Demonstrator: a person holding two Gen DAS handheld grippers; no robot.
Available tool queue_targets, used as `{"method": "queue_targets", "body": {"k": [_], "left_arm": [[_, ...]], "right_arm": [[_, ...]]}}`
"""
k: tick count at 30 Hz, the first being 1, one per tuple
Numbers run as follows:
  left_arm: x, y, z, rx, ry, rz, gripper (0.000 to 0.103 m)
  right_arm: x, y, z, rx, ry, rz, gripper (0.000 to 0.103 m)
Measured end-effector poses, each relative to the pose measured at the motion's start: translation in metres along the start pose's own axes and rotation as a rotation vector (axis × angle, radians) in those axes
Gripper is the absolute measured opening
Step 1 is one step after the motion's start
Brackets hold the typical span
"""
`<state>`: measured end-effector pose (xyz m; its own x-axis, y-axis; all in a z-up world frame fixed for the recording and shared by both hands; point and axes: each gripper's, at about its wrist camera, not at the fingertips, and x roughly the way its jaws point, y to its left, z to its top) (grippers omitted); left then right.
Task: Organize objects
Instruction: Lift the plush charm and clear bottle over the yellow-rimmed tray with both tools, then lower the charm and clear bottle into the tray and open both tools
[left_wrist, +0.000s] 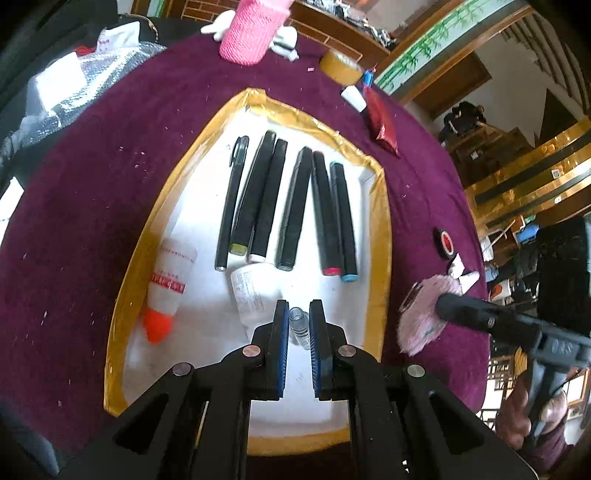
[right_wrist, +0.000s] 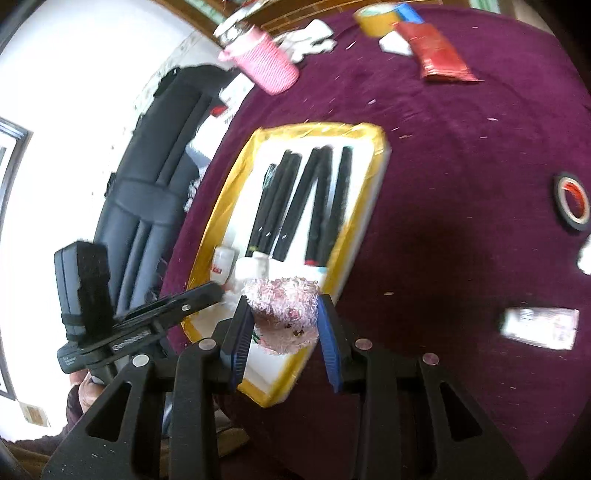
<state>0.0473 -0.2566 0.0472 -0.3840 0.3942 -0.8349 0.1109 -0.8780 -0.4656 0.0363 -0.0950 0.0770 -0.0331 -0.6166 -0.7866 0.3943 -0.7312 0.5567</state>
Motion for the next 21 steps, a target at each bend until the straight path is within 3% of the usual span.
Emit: {"method": "queue_targets", "body": {"k": [9, 15, 18, 19, 21], "left_arm": [[0.029, 0.004, 0.023, 0.039, 0.027, 0.003, 0.008], [0.036, 0.008, 0.028, 0.007, 0.034, -0.016, 0.009], [0.029, 0.011, 0.029, -0.006, 0.034, -0.020, 0.027], [0.025, 0.010, 0.030, -0.005, 0.028, -0.009, 0.038], [0.016, 0.009, 0.031, -0.003, 0.014, -0.002, 0.042]], "right_arm": [[0.049, 0.018, 0.005, -0.016, 0.070, -0.111, 0.032], [0.069, 0.018, 0.008, -0.023, 0.093, -0.185, 0.032], [0.073, 0.020, 0.009, -0.036, 0.097, -0.208, 0.032], [0.075, 0.023, 0.010, -0.044, 0.099, -0.220, 0.032], [0.078, 0.026, 0.010, -0.059, 0.103, -0.246, 0.033]]}}
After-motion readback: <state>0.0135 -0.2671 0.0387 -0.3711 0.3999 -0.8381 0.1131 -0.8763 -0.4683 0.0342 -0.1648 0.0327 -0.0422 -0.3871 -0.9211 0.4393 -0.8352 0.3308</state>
